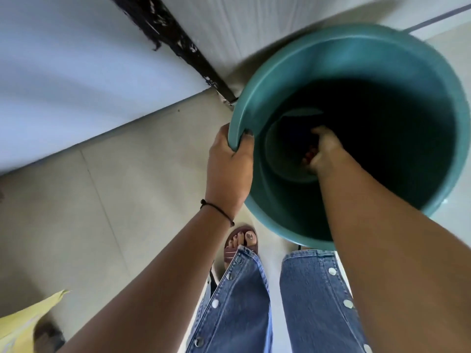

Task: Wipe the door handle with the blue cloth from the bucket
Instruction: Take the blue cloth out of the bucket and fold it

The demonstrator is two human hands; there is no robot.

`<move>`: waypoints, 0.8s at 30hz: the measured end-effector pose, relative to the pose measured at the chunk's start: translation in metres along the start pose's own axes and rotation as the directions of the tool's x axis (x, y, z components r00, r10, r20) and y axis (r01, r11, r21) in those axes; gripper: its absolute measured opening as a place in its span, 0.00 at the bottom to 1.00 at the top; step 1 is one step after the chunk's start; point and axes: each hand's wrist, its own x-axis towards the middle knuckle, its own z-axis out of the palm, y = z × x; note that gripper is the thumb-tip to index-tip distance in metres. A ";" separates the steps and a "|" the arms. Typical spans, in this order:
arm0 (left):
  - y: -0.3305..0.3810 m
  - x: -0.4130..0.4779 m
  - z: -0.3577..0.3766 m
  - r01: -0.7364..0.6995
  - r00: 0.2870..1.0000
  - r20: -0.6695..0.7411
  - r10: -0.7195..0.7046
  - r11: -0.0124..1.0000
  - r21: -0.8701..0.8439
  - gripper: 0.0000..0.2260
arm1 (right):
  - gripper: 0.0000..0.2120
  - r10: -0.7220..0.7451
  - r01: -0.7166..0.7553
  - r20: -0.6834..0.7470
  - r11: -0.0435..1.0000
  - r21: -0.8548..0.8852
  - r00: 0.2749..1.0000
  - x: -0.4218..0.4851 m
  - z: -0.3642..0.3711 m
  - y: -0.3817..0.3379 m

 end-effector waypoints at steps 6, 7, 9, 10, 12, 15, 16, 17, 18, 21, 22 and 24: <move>0.044 -0.071 -0.022 0.159 0.987 0.008 -0.159 0.987 -0.014 0.27 | 0.16 -0.170 0.151 0.263 0.984 0.092 0.950 -0.136 -0.034 -0.003; 0.057 -0.089 -0.031 0.152 0.988 0.024 -0.151 0.987 -0.054 0.25 | 0.15 -0.168 0.139 0.323 0.984 0.110 0.931 -0.171 -0.041 -0.002; 0.085 -0.126 -0.050 0.145 0.987 0.103 -0.127 0.972 -0.187 0.19 | 0.15 -0.213 0.204 0.359 0.977 0.066 0.909 -0.238 -0.057 -0.002; 0.104 -0.148 -0.065 0.176 0.978 0.158 -0.138 0.950 -0.256 0.17 | 0.16 -0.258 0.267 0.375 0.963 0.030 0.890 -0.276 -0.065 -0.003; 0.139 -0.188 -0.101 0.262 0.949 0.261 -0.177 0.903 -0.341 0.18 | 0.19 -0.310 0.365 0.446 0.930 -0.039 0.839 -0.349 -0.081 -0.006; 0.190 -0.245 -0.160 0.199 0.960 0.260 -0.107 0.911 -0.361 0.05 | 0.22 -0.304 0.430 0.588 0.899 -0.084 0.749 -0.457 -0.097 -0.017; 0.206 -0.265 -0.183 0.162 0.967 0.242 -0.076 0.918 -0.361 0.03 | 0.22 -0.299 0.447 0.628 0.890 -0.086 0.718 -0.491 -0.098 -0.020; 0.221 -0.285 -0.205 0.135 0.972 0.229 -0.049 0.917 -0.376 0.04 | 0.22 -0.302 0.466 0.658 0.881 -0.083 0.689 -0.525 -0.098 -0.021; 0.236 -0.306 -0.227 0.109 0.976 0.215 -0.023 0.910 -0.401 0.05 | 0.22 -0.315 0.489 0.674 0.869 -0.080 0.669 -0.557 -0.098 -0.021; 0.269 -0.363 -0.289 0.013 0.988 0.146 0.059 0.895 -0.447 0.06 | 0.23 -0.330 0.521 0.694 0.850 -0.075 0.640 -0.639 -0.094 -0.010; 0.277 -0.383 -0.309 -0.024 0.990 0.112 0.084 0.889 -0.458 0.06 | 0.21 -0.318 0.516 0.711 0.853 -0.073 0.627 -0.666 -0.090 -0.003; 0.290 -0.416 -0.345 -0.096 0.992 0.030 0.125 0.873 -0.478 0.07 | 0.18 -0.290 0.490 0.747 0.870 -0.055 0.599 -0.710 -0.082 0.013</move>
